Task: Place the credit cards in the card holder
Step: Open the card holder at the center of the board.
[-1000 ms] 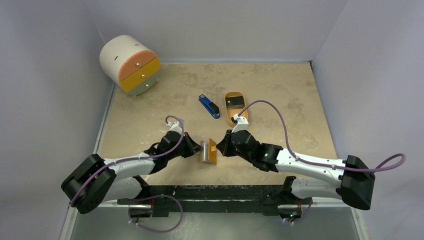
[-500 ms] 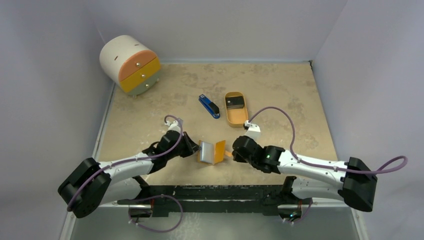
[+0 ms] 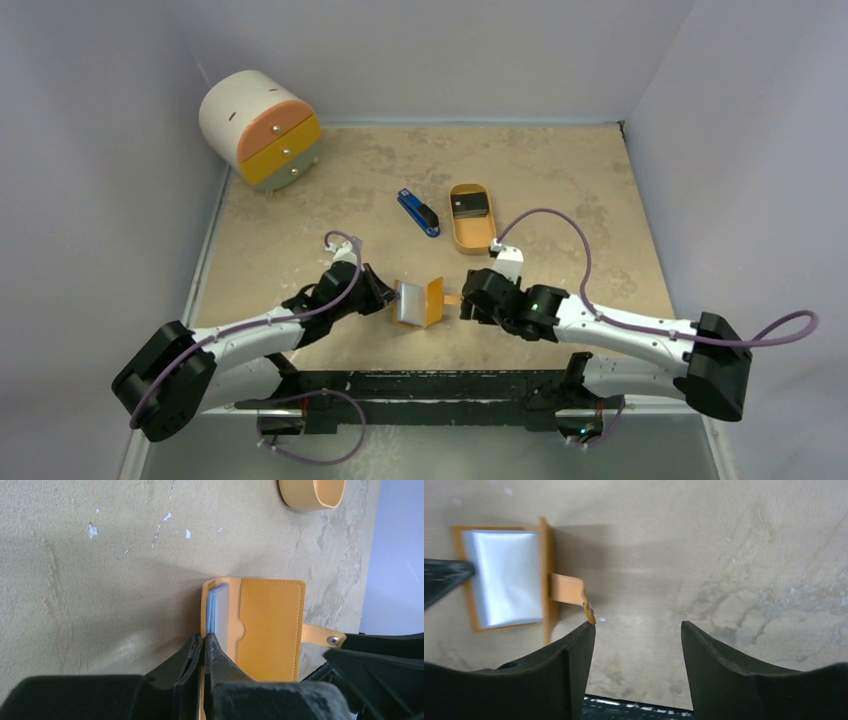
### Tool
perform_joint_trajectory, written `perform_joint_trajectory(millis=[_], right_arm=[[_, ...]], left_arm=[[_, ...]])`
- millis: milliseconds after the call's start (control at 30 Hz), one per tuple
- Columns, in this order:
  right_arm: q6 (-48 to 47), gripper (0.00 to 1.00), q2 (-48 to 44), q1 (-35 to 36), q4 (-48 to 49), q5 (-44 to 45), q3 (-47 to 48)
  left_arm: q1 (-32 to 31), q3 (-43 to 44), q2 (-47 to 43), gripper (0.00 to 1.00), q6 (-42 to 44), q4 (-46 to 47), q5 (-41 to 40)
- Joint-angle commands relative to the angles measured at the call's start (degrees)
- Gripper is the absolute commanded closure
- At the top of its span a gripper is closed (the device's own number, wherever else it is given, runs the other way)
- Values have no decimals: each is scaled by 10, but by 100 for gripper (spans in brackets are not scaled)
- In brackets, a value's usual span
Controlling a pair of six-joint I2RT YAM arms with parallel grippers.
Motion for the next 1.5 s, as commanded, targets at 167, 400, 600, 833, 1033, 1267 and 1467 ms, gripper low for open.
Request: perform_joint_trajectory(millis=[167, 400, 600, 833, 1033, 1267, 1467], right_arm=[[-176, 41, -34, 1, 130, -95, 115], [-183, 51, 41, 1, 221, -167, 141], [-201, 53, 73, 9, 281, -231, 158], [-195, 61, 132, 13, 231, -201, 200], [-169, 38, 137, 14, 168, -140, 181], [-137, 32, 169, 14, 166, -130, 162], [-125, 39, 204, 13, 175, -112, 153]], left_arm=[[-3, 6, -38, 100, -30, -7, -28], [-5, 18, -38, 100, -33, -18, -36], [-10, 44, -49, 100, -28, -53, -45], [-12, 60, -59, 100, -30, -73, -57], [-12, 76, -71, 100, -31, -95, -63], [-13, 104, -77, 100, -26, -119, -63], [-14, 105, -80, 100, -28, -123, -62]])
